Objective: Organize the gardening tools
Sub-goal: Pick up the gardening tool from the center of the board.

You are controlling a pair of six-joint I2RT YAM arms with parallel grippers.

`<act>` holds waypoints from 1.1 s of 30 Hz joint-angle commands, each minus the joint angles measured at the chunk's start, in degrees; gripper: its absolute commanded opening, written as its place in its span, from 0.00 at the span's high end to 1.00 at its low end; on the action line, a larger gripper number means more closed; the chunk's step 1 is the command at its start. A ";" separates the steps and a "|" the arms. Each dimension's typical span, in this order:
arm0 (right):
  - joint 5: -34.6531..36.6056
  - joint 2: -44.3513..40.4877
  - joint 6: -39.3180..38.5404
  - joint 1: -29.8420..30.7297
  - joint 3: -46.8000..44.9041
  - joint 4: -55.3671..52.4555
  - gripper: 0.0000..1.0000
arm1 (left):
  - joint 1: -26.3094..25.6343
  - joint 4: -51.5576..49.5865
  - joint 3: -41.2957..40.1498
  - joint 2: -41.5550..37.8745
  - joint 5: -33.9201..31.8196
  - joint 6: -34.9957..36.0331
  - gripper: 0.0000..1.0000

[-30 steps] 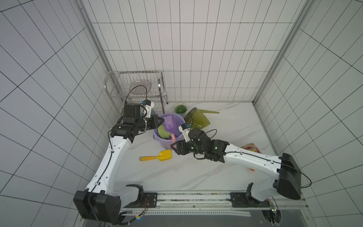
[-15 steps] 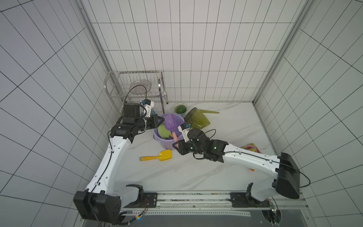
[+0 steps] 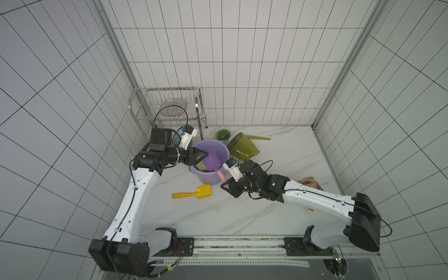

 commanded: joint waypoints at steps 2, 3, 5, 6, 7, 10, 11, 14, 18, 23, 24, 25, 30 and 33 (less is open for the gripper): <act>-7.23 -2.56 -5.90 -1.84 -2.05 2.13 0.90 | 0.22 -8.74 1.71 0.04 5.34 10.66 0.55; -8.24 -2.80 -6.68 -1.95 -2.22 2.16 0.90 | 0.18 -9.43 1.66 -0.02 5.32 11.52 0.55; -10.32 -3.04 -8.27 -1.97 -2.40 2.13 0.90 | -0.17 -11.06 1.66 0.18 4.82 13.10 0.54; -11.03 -3.04 -8.79 -1.97 -2.51 2.10 0.90 | -0.51 -11.78 1.67 0.35 4.43 13.84 0.54; -11.74 -3.06 -9.28 -1.92 -2.50 2.11 0.90 | -0.87 -12.55 1.61 0.55 3.63 14.56 0.54; -13.33 -2.91 -10.71 -1.90 -2.60 2.09 0.90 | -1.55 -12.49 0.97 0.42 1.64 14.98 0.53; -13.39 -2.84 -11.10 -1.91 -2.75 1.99 0.90 | -1.58 -12.07 0.67 0.20 1.15 14.84 0.52; -12.38 -2.60 -11.65 -1.91 -2.93 1.35 0.90 | -1.69 -11.56 0.66 -0.37 0.34 14.76 0.51; -11.70 -2.61 -12.05 -1.97 -3.73 0.95 0.91 | -1.69 -11.49 1.67 -1.31 -0.96 15.14 0.52; -12.43 -3.93 -12.71 -1.92 -4.91 0.95 0.91 | -1.53 -12.26 2.61 -1.17 -2.56 16.08 0.52; -12.63 -4.18 -12.85 -1.96 -5.13 0.98 0.91 | -1.58 -12.26 2.57 -1.17 -2.93 16.30 0.51; -12.76 -4.49 -13.00 -1.96 -5.25 0.87 0.91 | -1.60 -12.17 2.44 -1.11 -3.24 16.40 0.50; -13.42 -5.55 -13.77 -1.97 -5.94 1.02 0.91 | -1.95 -12.58 1.63 -0.30 -3.59 16.79 0.48; -13.67 -5.95 -13.91 -1.94 -6.01 1.58 0.91 | -3.08 -13.86 1.07 0.53 -3.94 17.99 0.49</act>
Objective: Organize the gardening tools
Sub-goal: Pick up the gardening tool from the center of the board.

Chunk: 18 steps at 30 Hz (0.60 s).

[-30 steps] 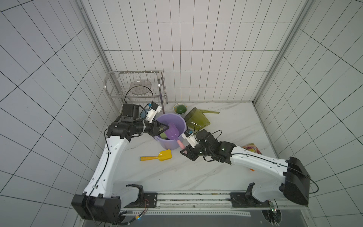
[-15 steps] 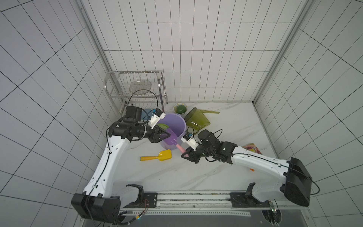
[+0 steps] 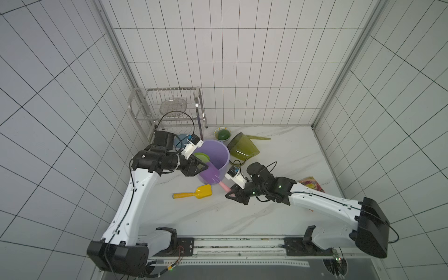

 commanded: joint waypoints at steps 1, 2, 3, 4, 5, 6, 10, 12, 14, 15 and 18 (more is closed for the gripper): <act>-1.33 -1.49 -1.19 -0.19 -0.56 1.62 0.91 | -1.18 -1.46 -0.23 0.95 -0.84 2.17 0.50; -1.27 -1.39 -1.29 -0.15 -0.55 1.63 0.91 | -1.54 -1.65 -0.45 0.97 -0.83 2.29 0.51; -1.31 -1.18 -1.28 -0.15 -0.40 1.66 0.91 | -1.81 -1.70 -0.73 0.96 -0.78 2.45 0.53; -1.31 -1.07 -1.30 -0.19 -0.37 1.68 0.91 | -2.04 -1.64 -0.91 0.86 -0.74 2.48 0.55; -1.34 -0.84 -1.31 -0.21 -0.29 1.74 0.91 | -2.21 -1.65 -0.99 0.76 -0.65 2.50 0.58; -1.27 -0.83 -1.24 -0.22 -0.28 1.71 0.91 | -2.32 -1.62 -1.04 0.62 -0.48 2.50 0.60; -0.75 -0.70 -1.22 -0.20 -0.46 1.87 0.91 | -2.43 -1.68 -0.85 0.39 0.31 2.35 0.73; -0.40 -0.75 -1.15 -0.19 -0.59 1.87 0.91 | -2.45 -1.72 -0.79 0.35 0.50 2.35 0.78; -0.03 -1.05 -1.05 -0.21 -0.82 1.87 0.91 | -2.43 -1.71 -0.75 0.24 0.73 2.28 0.83; 0.17 -1.16 -1.05 -0.22 -0.97 1.91 0.91 | -2.43 -1.72 -0.80 0.21 0.83 2.18 0.85; 0.96 -1.59 -0.84 -0.21 -1.29 1.88 0.89 | -2.43 -1.55 -0.81 0.21 1.48 1.85 0.92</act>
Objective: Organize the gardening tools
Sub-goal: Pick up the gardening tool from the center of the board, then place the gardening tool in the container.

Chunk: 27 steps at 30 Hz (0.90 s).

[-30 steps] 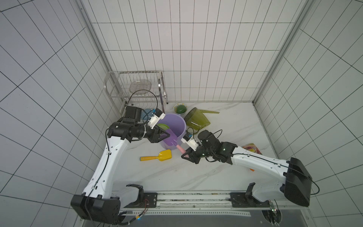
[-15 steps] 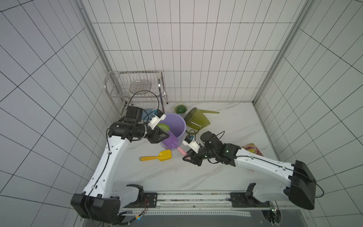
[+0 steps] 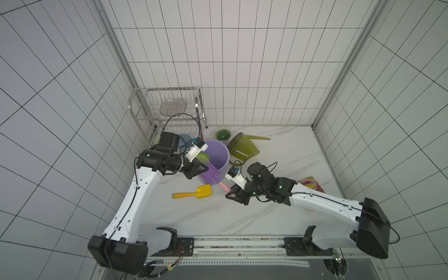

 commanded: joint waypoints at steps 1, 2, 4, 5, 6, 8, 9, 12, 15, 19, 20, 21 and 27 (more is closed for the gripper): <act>1.01 -1.57 -0.05 -0.23 -0.67 1.32 0.88 | -0.04 0.64 -0.08 -0.69 1.33 0.35 0.96; 1.52 -1.80 0.14 -0.17 -0.75 1.32 0.86 | -0.04 0.70 0.07 -0.65 1.62 0.21 0.98; 2.76 -2.22 0.64 -0.22 -0.89 1.31 0.83 | 0.04 0.61 0.66 -0.45 2.15 -0.32 1.00; 3.29 -2.48 0.98 -0.18 -0.88 1.20 0.82 | 0.23 0.60 1.14 -0.31 2.19 -0.90 1.00; 3.80 -2.89 1.31 -0.17 -0.86 1.15 0.79 | 0.47 0.59 1.73 -0.24 2.30 -1.37 1.00; 5.42 -3.97 2.55 -0.17 -0.95 1.02 0.74 | 1.61 1.12 2.86 -0.11 2.54 -2.69 1.00; 6.34 -4.53 3.49 -0.22 -0.94 0.86 0.69 | 2.23 1.39 3.35 -0.12 2.74 -3.23 1.00; 10.46 -6.32 6.34 -0.33 -0.94 0.14 0.56 | 4.04 2.55 4.74 -0.27 2.34 -4.85 1.00; 14.57 -8.56 9.65 -0.33 -0.95 -1.09 0.43 | 5.45 4.92 5.79 -0.69 0.03 -8.09 1.00; 17.04 -11.27 12.46 -0.34 -1.60 -1.67 0.33 | 7.06 8.80 6.92 -1.08 -3.34 -12.28 1.00; 17.47 -12.03 13.08 -0.33 -1.71 -1.77 0.32 | 7.26 9.77 7.14 -1.17 -4.05 -13.34 1.00; 17.83 -12.57 13.53 -0.34 -1.85 -1.88 0.31 | 7.44 10.73 7.45 -1.35 -4.72 -14.31 1.00; 19.23 -13.78 15.48 -0.28 -2.82 -2.00 0.31 | 7.82 17.15 9.89 -2.12 -11.24 -19.95 1.00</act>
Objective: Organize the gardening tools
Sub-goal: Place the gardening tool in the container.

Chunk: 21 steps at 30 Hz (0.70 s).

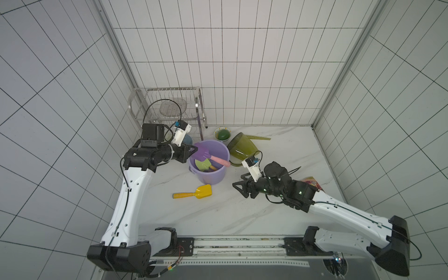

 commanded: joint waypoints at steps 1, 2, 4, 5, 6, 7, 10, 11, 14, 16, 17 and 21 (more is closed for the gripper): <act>2.11 -0.53 2.38 0.02 -1.12 -0.87 0.31 | 0.23 6.99 2.67 -1.64 -5.59 -4.76 1.00; 1.99 -0.40 2.52 0.00 -1.33 -0.94 0.32 | 0.23 7.39 2.93 -1.46 -6.18 -4.97 1.00; 1.86 -0.04 2.73 0.00 -1.52 -0.89 0.32 | -0.25 7.45 3.01 -0.79 -6.81 -4.61 1.00; 1.92 0.21 2.84 0.00 -1.63 -0.89 0.32 | -0.78 7.32 2.83 -0.36 -7.55 -4.12 1.00; 2.05 0.38 2.93 0.06 -1.78 -0.87 0.33 | -1.82 7.22 2.46 0.06 -8.49 -3.47 1.00; 2.17 0.55 3.01 0.08 -1.85 -0.83 0.33 | -2.99 7.11 1.95 0.37 -10.42 -2.62 1.00; 2.67 1.17 3.43 0.33 -2.51 -0.26 0.34 | -6.45 7.52 -0.31 1.23 -15.65 -0.22 1.00; 2.90 1.55 3.66 0.46 -2.80 0.09 0.34 | -7.56 8.19 -1.42 1.51 -17.76 0.34 1.00; 3.76 2.86 4.56 0.99 -3.38 0.84 0.35 | -8.75 9.82 -3.65 2.36 -20.61 0.88 1.00; 4.75 4.02 5.45 1.37 -3.82 1.41 0.35 | -8.94 10.82 -5.15 2.97 -21.63 0.89 1.00; 5.34 4.57 6.08 1.56 -4.04 1.86 0.35 | -9.05 11.40 -5.88 3.20 -21.94 0.90 1.00; 7.48 7.09 9.43 2.43 -5.42 5.14 0.35 | -9.48 13.30 -8.99 4.39 -22.43 0.29 1.00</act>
